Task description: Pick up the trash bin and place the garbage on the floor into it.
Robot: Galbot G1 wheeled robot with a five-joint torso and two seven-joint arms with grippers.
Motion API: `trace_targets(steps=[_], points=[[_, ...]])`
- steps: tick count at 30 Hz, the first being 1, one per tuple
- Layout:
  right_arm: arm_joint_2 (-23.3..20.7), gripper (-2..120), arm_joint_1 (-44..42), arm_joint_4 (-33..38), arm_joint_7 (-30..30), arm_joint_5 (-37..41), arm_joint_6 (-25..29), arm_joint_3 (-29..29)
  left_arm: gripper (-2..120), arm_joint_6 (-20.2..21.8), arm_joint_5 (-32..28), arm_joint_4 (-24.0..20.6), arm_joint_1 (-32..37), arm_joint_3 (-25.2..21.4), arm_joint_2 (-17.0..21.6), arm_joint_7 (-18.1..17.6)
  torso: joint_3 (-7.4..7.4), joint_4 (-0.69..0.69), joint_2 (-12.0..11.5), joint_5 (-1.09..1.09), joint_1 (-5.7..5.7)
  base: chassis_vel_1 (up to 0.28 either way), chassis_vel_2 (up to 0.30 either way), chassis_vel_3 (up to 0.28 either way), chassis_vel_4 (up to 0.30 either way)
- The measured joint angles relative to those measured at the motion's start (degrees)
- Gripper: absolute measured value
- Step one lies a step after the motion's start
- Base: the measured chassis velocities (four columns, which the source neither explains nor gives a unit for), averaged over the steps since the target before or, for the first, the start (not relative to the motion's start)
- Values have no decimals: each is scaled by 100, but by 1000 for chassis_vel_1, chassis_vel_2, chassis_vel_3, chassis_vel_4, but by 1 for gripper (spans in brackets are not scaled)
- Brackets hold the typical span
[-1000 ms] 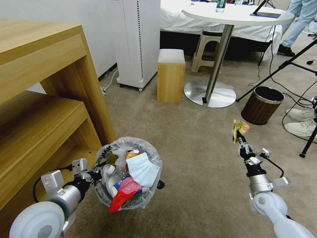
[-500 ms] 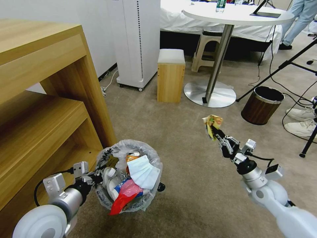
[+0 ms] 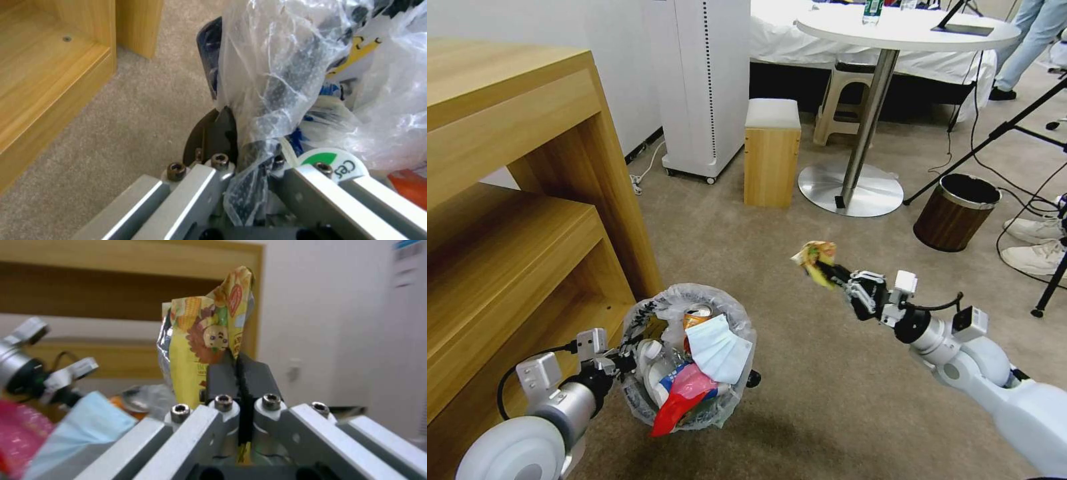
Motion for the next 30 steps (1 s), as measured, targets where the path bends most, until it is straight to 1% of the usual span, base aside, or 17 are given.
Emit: trace_targets(steps=[1, 2, 4, 5, 7, 9, 12, 13, 15, 16, 17, 19, 20, 26, 30], points=[[0, 0, 0, 0, 0, 0, 0, 0, 0, 0, 0, 0, 0, 0, 0, 0, 0, 0, 0, 0, 0, 0, 0, 0, 0], [-111, 0, 160, 59, -3, 2, -39, -217, 0, 23, 2, -19, 16, -1, 14, 6, 0, 0, 0, 0, 0, 0, 0, 0, 0], [-242, 0, 311, 123, -4, -3, -69, -402, 0, 70, -37, -55, 36, -6, 125, 8, 0, 0, 0, -1, 0, 0, 0, 0, 0], [-242, 0, 311, 123, -4, -3, -69, -402, 0, 70, -37, -55, 36, -6, 125, 8, 0, 0, 0, -1, 0, 0, 0, 0, 0], [-293, 0, 346, 185, 2, -6, -116, -442, 0, 125, -126, -97, 79, -32, 321, -15, 0, -2, 0, 0, 0, 0, 0, 0, 0], [-293, 0, 347, 194, 5, -7, -127, -443, 0, 151, -167, -108, 94, -47, 378, -35, 0, -2, 0, 0, 0, 0, 0, 0, 0], [-281, 0, 342, 201, 13, -49, -138, -454, 0, 267, -415, -175, 168, -122, 744, -144, 0, 0, 0, 0, 0, 0, 0, 0, 0], [-281, 0, 342, 201, 13, -49, -138, -454, 0, 267, -415, -175, 168, -122, 744, -144, 0, 0, 0, 0, 0, 0, 0, 0, 0], [-269, 0, 324, 202, 27, -104, -146, -463, 0, 335, -820, -221, 141, -186, 1121, -331, 0, -1, 0, 0, 0, 0, 0, 0, 0], [-269, 0, 317, 204, 44, -125, -161, -466, 0, 342, -873, -221, 137, -198, 1240, -359, 0, -2, 0, 0, 0, 0, 0, 0, 0], [-269, 0, 317, 204, 44, -125, -161, -466, 0, 342, -873, -221, 137, -198, 1240, -359, 0, -2, 0, 0, 0, 0, 0, 0, 0], [-290, 0, 324, 215, 119, -154, -193, -519, 0, 346, -898, -226, 169, -191, 1413, -390, 0, -2, 0, 1, 0, 0, 0, 0, 0], [-307, 0, 382, 225, 230, -173, -217, -624, 0, 353, -901, -241, 207, -167, 1497, -395, 0, -2, 0, 0, 0, 0, 0, 0, 0], [-319, 0, 508, 318, 383, -142, -394, -779, 0, 354, -866, -316, 272, -109, 1573, -396, 0, 0, 0, 0, 0, 0, 0, 0, 0], [-350, 0, 563, 379, 480, -124, -506, -866, 0, 354, -829, -372, 313, -74, 1600, -382, 0, -2, 0, 0, 0, 0, 0, 0, 0]])
